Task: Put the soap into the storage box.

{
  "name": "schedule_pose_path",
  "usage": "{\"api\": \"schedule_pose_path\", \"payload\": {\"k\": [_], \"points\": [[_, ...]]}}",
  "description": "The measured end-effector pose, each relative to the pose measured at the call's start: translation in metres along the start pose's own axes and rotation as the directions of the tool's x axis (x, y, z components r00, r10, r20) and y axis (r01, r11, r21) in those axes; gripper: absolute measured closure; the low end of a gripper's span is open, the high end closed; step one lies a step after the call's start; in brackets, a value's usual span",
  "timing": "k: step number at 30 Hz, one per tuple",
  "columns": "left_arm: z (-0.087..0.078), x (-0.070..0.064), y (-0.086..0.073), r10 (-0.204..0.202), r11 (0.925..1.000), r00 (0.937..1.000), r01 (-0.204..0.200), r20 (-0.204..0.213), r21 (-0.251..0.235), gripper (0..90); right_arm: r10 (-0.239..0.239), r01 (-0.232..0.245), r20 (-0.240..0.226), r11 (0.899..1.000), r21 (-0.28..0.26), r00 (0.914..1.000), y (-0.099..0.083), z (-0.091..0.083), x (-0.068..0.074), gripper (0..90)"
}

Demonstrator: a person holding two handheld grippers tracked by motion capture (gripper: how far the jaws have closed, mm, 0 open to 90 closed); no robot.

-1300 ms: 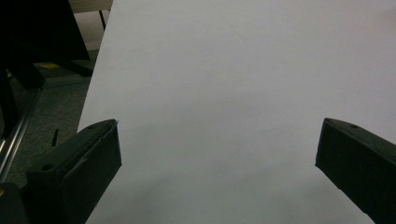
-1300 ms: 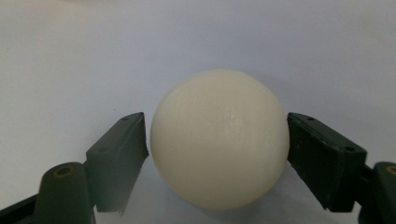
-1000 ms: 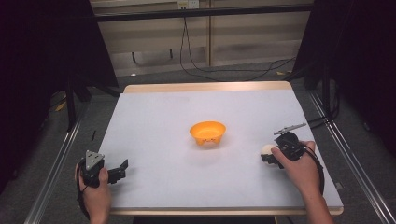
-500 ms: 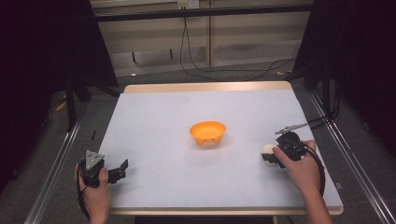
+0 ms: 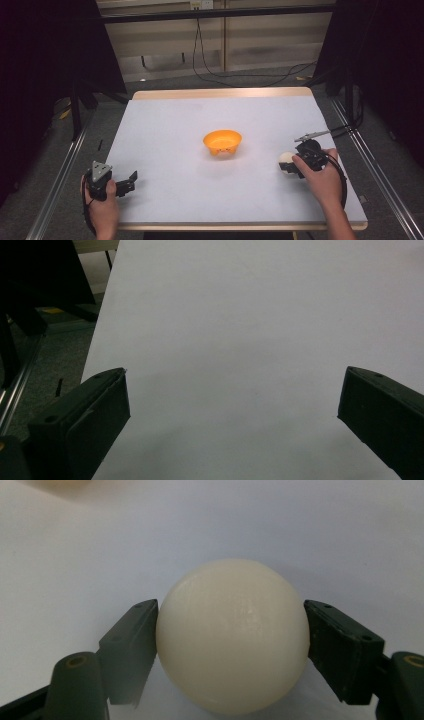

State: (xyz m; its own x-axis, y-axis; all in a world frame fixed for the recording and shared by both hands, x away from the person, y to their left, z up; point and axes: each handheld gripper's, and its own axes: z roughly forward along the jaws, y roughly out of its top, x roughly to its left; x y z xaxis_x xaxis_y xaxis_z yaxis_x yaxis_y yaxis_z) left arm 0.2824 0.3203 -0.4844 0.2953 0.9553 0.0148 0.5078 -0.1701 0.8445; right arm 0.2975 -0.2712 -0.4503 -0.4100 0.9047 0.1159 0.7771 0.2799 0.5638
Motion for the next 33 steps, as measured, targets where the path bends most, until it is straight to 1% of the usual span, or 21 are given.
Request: {"api": "schedule_pose_path", "payload": {"k": [1,5,7,10,19,23,24,26,29,33], "points": [[0.000,0.000,0.000,0.001,1.0000,1.0000,-0.001,-0.002,0.000,0.0,-0.006,0.006,0.005,1.000,0.002,1.0000,0.001,0.000,0.000,24.9],[0.000,0.000,0.000,0.002,1.0000,1.0000,-0.002,-0.002,0.001,0.0,-0.006,0.006,-0.005,1.000,-0.008,1.0000,0.004,-0.001,0.002,24.9],[0.000,0.000,0.000,0.002,1.0000,1.0000,-0.002,-0.002,0.001,0.0,-0.011,0.011,0.001,1.000,-0.008,0.9999,0.006,-0.002,0.003,24.9],[0.000,0.000,0.000,0.001,1.0000,1.0000,-0.001,-0.002,0.002,0.0,-0.016,0.015,-0.013,1.000,-0.016,0.9998,0.010,-0.003,0.005,24.9],[0.000,0.000,0.000,-0.002,1.0000,1.0000,0.002,0.003,0.002,0.0,-0.031,0.030,-0.020,0.999,-0.019,0.9993,0.018,-0.001,0.012,24.9],[0.000,0.000,0.000,-0.004,1.0000,1.0000,0.004,0.003,0.001,0.0,-0.039,0.038,-0.035,0.999,-0.026,0.9986,0.022,0.000,0.014,24.9],[0.000,0.000,0.000,-0.003,1.0000,1.0000,0.003,0.003,0.001,0.0,-0.038,0.037,-0.033,0.999,-0.029,0.9987,0.023,-0.001,0.014,24.9],[0.000,0.000,0.000,-0.003,1.0000,1.0000,0.003,0.003,0.003,0.0,-0.034,0.032,-0.047,0.999,-0.032,0.9983,0.026,-0.001,0.016,24.9],[0.000,0.001,0.000,-0.004,1.0000,1.0000,0.004,0.004,0.004,0.0,-0.047,0.046,-0.043,0.999,-0.030,0.9980,0.030,-0.001,0.018,24.9],[0.001,0.001,0.000,-0.006,0.9999,1.0000,0.006,0.006,0.009,0.0,-0.063,0.061,-0.050,0.997,-0.038,0.9968,0.035,0.000,0.021,24.9]]}}
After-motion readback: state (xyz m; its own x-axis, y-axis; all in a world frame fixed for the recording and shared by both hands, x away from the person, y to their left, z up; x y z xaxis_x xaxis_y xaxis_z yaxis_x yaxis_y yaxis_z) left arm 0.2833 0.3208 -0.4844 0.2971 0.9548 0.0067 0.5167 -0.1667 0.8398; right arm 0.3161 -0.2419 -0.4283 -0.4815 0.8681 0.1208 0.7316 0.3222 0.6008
